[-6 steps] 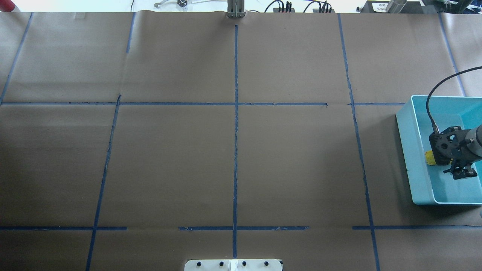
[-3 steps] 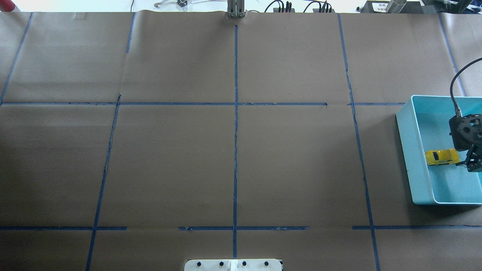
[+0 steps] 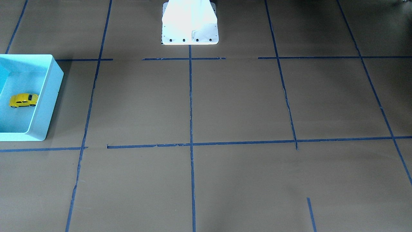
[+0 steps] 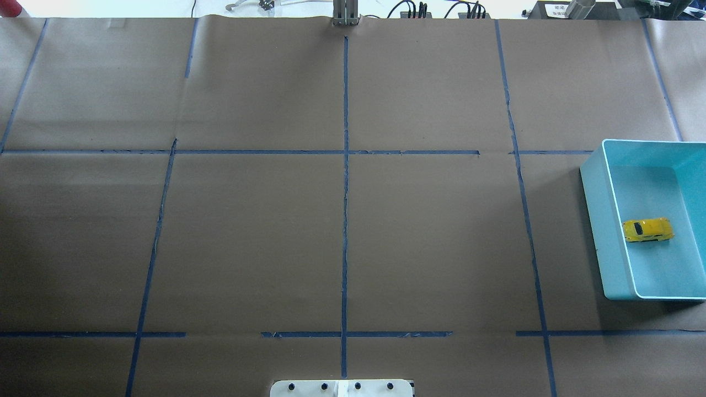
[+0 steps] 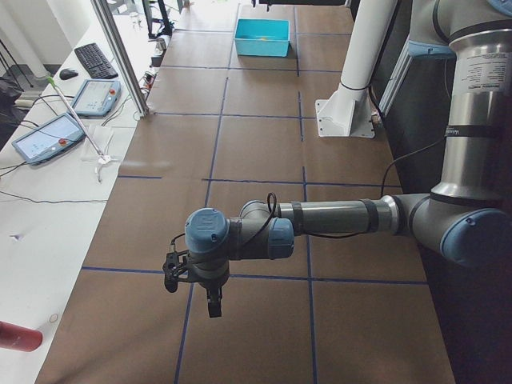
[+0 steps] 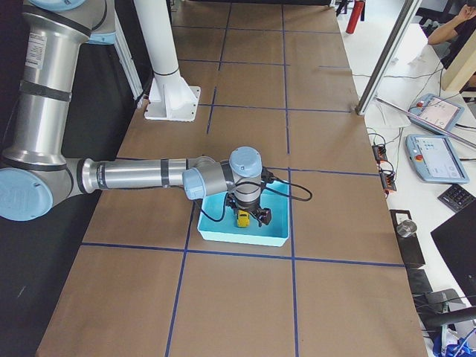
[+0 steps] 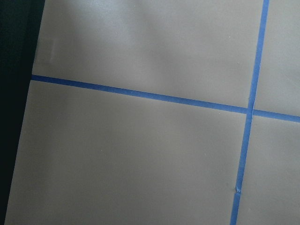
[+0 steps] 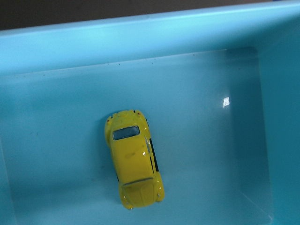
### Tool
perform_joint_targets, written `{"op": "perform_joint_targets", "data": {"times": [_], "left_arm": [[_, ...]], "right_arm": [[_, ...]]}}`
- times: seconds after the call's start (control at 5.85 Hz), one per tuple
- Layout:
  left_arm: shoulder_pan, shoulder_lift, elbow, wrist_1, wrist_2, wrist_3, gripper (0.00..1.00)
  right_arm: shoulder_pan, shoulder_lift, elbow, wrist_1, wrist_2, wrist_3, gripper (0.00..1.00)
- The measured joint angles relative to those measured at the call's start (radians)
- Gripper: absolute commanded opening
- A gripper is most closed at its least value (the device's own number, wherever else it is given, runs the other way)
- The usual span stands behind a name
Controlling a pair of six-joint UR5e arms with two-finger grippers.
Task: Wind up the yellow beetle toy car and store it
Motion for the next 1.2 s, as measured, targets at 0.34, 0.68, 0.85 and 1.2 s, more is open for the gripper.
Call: {"op": "perform_joint_targets", "data": {"times": [0.34,0.68,0.85,1.2], "left_arm": [[0.000,0.000,0.000,0.000,-0.001,0.000,1.00],[-0.001,0.000,0.000,0.000,-0.001,0.000,1.00],[-0.001,0.000,0.000,0.000,-0.001,0.000,1.00],[0.000,0.001,0.000,0.000,-0.001,0.001,1.00]], "right_arm": [[0.181,0.008,0.026,-0.277,0.046,0.230,1.00],[0.220,0.019,0.052,-0.363,0.043,0.647,1.00],[0.222,0.039,0.049,-0.365,0.016,0.844,1.00],[0.222,0.067,0.046,-0.365,-0.043,0.992,1.00]]}}
